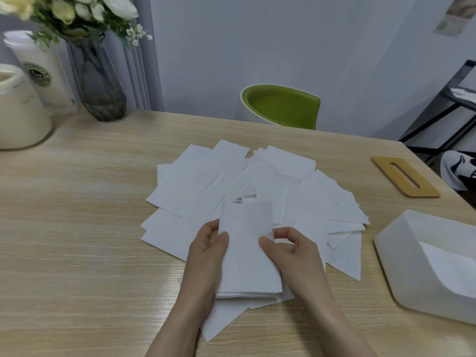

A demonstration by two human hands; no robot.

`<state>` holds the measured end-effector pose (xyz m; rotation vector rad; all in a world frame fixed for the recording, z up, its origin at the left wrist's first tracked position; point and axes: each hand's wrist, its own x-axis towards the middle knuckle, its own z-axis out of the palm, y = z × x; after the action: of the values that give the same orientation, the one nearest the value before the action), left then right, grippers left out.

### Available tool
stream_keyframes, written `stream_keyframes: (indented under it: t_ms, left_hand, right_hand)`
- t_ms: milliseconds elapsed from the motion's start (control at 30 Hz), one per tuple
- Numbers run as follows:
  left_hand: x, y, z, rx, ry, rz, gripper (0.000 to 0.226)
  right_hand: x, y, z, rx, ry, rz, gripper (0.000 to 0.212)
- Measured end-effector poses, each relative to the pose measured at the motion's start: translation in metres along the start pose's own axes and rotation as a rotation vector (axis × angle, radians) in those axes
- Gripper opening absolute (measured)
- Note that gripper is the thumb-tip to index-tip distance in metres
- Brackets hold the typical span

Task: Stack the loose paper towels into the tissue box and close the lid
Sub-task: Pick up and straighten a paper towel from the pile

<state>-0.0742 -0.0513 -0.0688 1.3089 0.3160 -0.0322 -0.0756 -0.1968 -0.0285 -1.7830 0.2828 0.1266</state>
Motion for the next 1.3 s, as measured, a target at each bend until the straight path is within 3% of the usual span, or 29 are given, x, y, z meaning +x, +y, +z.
stream_keyframes:
  t_ms: [67,167,267,400,633,833,1133,1300]
  left_hand:
    - [0.000,-0.001,0.000,0.006,-0.008,0.010,0.022]
    - [-0.002,0.001,0.000,-0.014,-0.010,0.015,0.022]
    - [-0.004,0.004,0.002,-0.041,-0.017,0.010,0.023]
    - [-0.010,0.007,0.012,-0.067,-0.026,0.022,0.022]
    - [-0.011,0.011,0.015,-0.081,0.051,0.062,0.023]
    - [-0.021,0.009,0.027,-0.109,-0.085,-0.030,0.022]
    - [-0.020,0.015,0.019,-0.105,-0.098,-0.036,0.025]
    - [-0.008,0.031,-0.003,0.052,-0.165,0.007,0.046]
  right_hand:
    - [-0.001,0.001,0.000,-0.049,0.054,-0.063,0.009]
    - [-0.004,0.002,0.001,-0.194,0.151,-0.206,0.031]
    - [-0.009,0.001,0.005,-0.262,0.064,-0.214,0.054]
    - [-0.013,0.003,0.010,-0.337,-0.024,-0.145,0.064]
    - [-0.013,0.000,0.000,-0.214,0.028,-0.119,0.065]
    - [-0.017,0.009,0.001,-0.229,-0.055,-0.133,0.064]
    - [-0.004,0.003,-0.017,-0.092,-0.148,-0.210,0.058]
    - [0.003,-0.015,-0.046,-0.123,-0.417,-0.160,0.055]
